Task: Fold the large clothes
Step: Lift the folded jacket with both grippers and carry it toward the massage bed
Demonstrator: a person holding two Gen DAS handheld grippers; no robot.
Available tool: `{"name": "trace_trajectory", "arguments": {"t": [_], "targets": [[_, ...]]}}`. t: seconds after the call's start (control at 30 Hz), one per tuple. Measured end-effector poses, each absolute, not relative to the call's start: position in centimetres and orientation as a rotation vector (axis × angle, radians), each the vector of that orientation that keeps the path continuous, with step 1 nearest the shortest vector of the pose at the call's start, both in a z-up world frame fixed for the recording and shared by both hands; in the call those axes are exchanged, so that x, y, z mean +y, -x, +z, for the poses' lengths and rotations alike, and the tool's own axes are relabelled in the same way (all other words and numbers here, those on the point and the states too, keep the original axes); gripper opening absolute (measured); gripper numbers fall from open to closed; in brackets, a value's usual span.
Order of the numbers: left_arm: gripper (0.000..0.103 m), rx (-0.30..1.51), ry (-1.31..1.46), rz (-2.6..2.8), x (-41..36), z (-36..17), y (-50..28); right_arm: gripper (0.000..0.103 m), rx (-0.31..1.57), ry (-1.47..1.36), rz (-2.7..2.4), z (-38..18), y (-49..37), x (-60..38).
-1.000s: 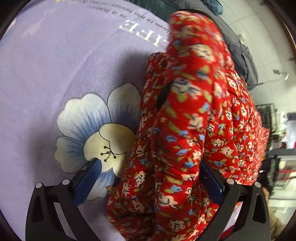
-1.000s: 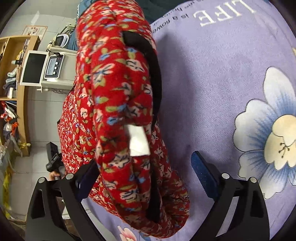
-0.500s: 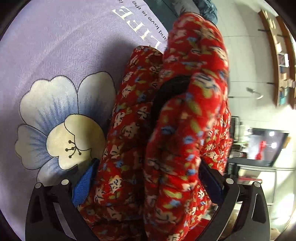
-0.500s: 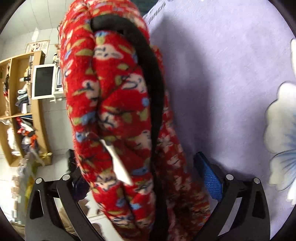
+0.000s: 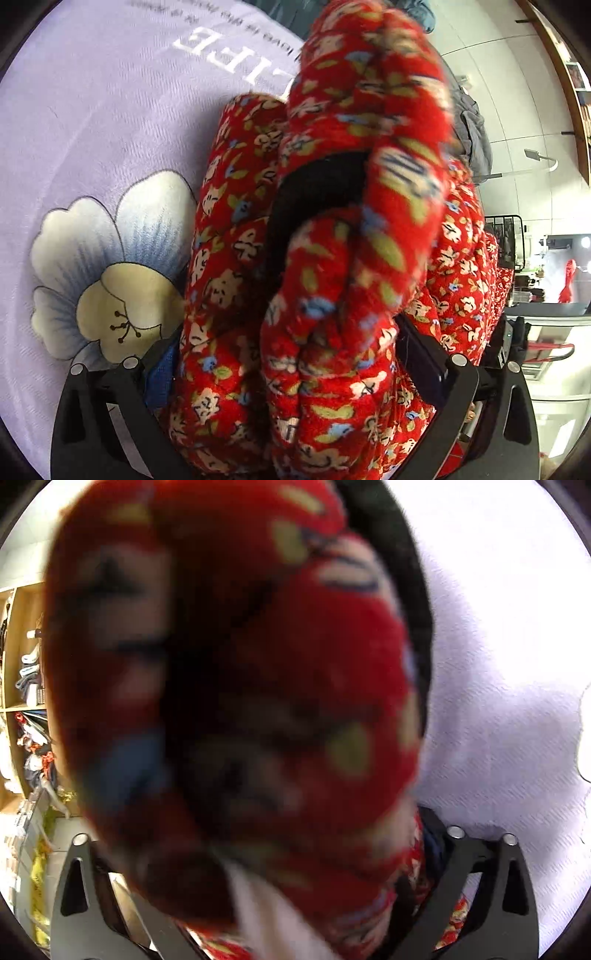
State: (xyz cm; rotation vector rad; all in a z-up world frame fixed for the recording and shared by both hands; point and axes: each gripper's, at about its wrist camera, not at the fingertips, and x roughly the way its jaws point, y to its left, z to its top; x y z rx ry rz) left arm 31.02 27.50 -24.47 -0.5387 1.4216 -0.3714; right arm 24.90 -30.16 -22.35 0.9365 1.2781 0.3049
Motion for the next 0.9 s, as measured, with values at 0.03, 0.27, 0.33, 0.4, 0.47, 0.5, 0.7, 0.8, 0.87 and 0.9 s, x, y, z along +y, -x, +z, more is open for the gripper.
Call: {"name": "trace_trajectory", "arguments": {"t": [0.03,0.27,0.33,0.4,0.47,0.5,0.7,0.8,0.87,0.9], "targets": [[0.092,1.398,0.529,-0.370,27.3,-24.1,-30.7,0.084,1.278,-0.920,0.293,-22.0,-24.2,-30.1],[0.060,1.284,0.458,-0.352,26.4,-21.0,-28.7,0.048,1.231,-0.815,0.249,-17.9,-21.6,-28.4],[0.056,1.257,0.432,-0.370,25.2,-19.6,-27.8,0.045,1.223,-0.775,0.244,-16.4,-20.6,-27.8],[0.053,1.230,0.434,-0.402,24.3,-17.5,-26.8,0.044,1.209,-0.759,0.245,-14.9,-19.7,-27.3],[0.051,1.221,0.425,-0.438,24.4,-15.9,-26.4,0.043,1.188,-0.745,0.263,-12.9,-18.2,-26.7],[0.051,1.226,0.405,-0.461,24.0,-15.3,-25.7,0.043,1.180,-0.732,0.269,-12.1,-17.5,-26.6],[0.050,1.284,0.436,-0.532,22.1,-14.9,-19.6,0.043,1.196,-0.704,0.241,-8.7,-10.4,-27.7],[0.050,1.305,0.444,-0.532,20.5,-15.8,-16.6,0.043,1.219,-0.708,0.198,-8.2,-5.8,-28.6],[0.050,1.318,0.417,-0.522,18.9,-15.8,-14.5,0.043,1.227,-0.692,0.173,-8.1,-3.4,-28.8],[0.050,1.318,0.411,-0.518,18.1,-15.4,-14.3,0.043,1.227,-0.689,0.167,-8.1,-2.7,-28.9]]}}
